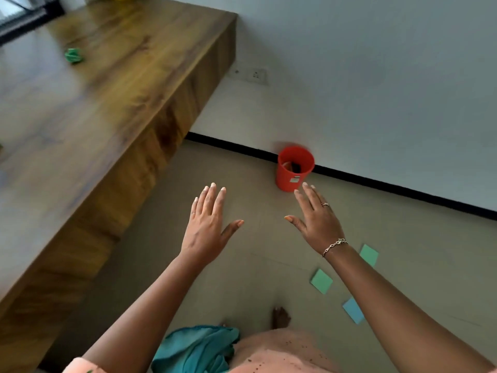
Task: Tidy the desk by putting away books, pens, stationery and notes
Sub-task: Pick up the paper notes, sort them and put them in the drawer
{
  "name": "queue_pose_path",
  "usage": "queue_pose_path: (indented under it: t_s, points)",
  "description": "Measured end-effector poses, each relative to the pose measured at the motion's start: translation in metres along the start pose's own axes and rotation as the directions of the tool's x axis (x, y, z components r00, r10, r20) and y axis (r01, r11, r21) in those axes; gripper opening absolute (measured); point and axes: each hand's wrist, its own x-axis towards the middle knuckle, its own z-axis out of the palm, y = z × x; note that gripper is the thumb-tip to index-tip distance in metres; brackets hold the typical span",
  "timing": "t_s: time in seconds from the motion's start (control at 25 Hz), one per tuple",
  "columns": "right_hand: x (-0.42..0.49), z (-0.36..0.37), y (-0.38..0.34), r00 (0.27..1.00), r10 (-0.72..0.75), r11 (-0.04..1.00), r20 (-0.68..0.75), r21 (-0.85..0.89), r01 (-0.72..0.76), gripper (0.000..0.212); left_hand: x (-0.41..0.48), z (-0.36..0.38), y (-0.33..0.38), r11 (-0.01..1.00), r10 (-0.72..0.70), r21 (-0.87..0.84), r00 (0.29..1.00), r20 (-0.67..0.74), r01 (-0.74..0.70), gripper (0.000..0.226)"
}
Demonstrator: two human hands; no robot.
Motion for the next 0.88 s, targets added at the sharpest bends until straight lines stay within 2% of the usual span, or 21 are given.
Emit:
queue_pose_path:
  t_s: [0.16,0.48,0.52,0.68,0.76,0.88]
  points:
    - [-0.035,-0.008,0.062,0.984,0.173,0.985,-0.036,0.015,-0.173,0.085,0.019,0.027,0.044,0.995,0.099,-0.010,0.989,0.113,-0.099,0.117]
    - [-0.097,-0.031,0.198,0.896,0.436,0.900,-0.085,0.050,-0.433,0.082,0.075,0.083,0.164,0.959,0.277,-0.010,0.924,0.262,-0.285,0.121]
    - [-0.104,-0.031,0.216,0.884,0.460,0.888,-0.077,0.049,-0.458,0.079,0.083,0.090,0.182,0.952,0.295,-0.009,0.913,0.280,-0.305,0.117]
    - [-0.124,-0.033,0.280,0.840,0.540,0.841,-0.048,0.059,-0.538,0.054,0.118,0.124,0.243,0.933,0.342,-0.010,0.881,0.328,-0.359,0.077]
    - [-0.134,-0.030,0.306,0.812,0.581,0.814,-0.064,0.072,-0.576,0.046,0.133,0.145,0.269,0.916,0.381,-0.017,0.857,0.345,-0.401,0.073]
    - [-0.151,-0.014,0.335,0.783,0.620,0.784,-0.051,0.082,-0.615,0.044,0.148,0.179,0.297,0.882,0.429,-0.006,0.798,0.424,-0.471,0.072]
